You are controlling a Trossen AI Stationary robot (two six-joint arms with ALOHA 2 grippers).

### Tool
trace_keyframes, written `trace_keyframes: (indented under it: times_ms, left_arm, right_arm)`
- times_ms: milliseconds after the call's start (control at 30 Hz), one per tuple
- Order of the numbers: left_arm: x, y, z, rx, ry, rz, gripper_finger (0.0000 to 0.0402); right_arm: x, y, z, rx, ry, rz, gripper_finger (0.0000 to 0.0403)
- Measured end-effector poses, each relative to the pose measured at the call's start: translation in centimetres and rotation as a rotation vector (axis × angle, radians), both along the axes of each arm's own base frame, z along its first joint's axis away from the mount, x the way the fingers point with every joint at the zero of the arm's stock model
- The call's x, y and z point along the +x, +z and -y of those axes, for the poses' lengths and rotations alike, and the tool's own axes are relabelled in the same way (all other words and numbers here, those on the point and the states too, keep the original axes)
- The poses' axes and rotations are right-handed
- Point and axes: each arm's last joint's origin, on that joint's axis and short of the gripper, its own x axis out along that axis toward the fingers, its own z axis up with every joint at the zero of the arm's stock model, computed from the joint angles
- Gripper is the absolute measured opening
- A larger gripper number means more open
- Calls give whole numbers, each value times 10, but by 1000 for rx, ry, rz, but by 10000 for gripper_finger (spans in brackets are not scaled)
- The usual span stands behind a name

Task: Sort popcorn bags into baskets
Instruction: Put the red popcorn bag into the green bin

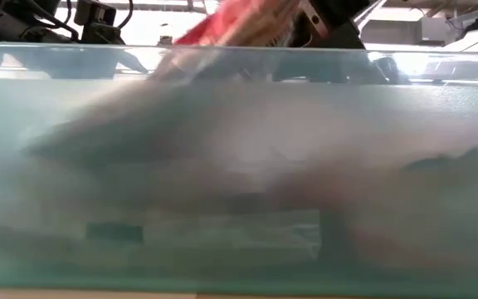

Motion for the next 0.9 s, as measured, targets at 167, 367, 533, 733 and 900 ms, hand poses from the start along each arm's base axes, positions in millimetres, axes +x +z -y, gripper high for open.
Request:
trace_keyframes:
  times_ms: [167,367,533,733,900]
  left_arm:
    - [0,0,0,-4,-17,-3,324]
    - [0,-1,1,-6,-21,-7,324]
    - [0,-1,1,-6,-22,-6,324]
    - [0,-1,1,-3,-23,-11,324]
    - [0,-1,1,-4,-22,-12,324]
  right_arm:
    - [-2,3,0,17,14,-9,190]
    - [-3,18,6,-31,70,-93,169]
    - [-3,33,12,-98,95,-178,159]
    - [-14,37,13,-184,116,-324,138]
    - [-19,35,4,-223,108,-327,109]
